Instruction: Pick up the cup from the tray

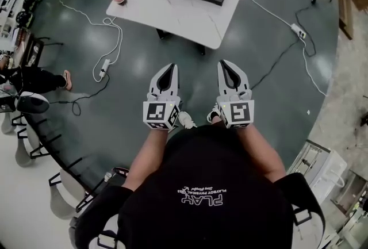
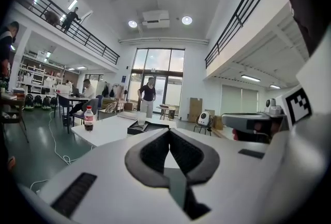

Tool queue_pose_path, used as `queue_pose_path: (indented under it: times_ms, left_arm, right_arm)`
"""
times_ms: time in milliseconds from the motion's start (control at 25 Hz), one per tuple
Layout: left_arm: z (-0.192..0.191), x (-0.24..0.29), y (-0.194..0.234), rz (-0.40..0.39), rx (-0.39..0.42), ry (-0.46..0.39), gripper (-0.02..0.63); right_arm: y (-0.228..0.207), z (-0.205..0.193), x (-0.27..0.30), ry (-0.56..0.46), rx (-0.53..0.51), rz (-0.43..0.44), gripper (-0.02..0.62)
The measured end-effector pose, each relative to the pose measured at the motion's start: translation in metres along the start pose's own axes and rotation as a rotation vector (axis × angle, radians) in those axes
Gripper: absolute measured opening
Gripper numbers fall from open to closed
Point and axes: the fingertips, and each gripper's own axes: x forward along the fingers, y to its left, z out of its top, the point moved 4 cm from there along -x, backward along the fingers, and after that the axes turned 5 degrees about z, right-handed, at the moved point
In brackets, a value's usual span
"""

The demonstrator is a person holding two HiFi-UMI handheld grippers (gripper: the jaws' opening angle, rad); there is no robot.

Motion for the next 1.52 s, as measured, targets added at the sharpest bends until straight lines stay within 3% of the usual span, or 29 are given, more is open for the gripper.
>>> queue_pose_path:
  times_ms: [760, 1520]
  left_arm:
    - [-0.008, 0.013, -0.004, 0.011, 0.014, 0.021, 0.008]
    - [0.002, 0.079, -0.042, 0.051, 0.077, 0.015, 0.008]
  right_arm:
    - [-0.016, -0.013, 0.017, 0.037, 0.013, 0.016, 0.009]
    - [-0.084, -0.021, 0.044, 0.024, -0.039, 0.096, 0.010]
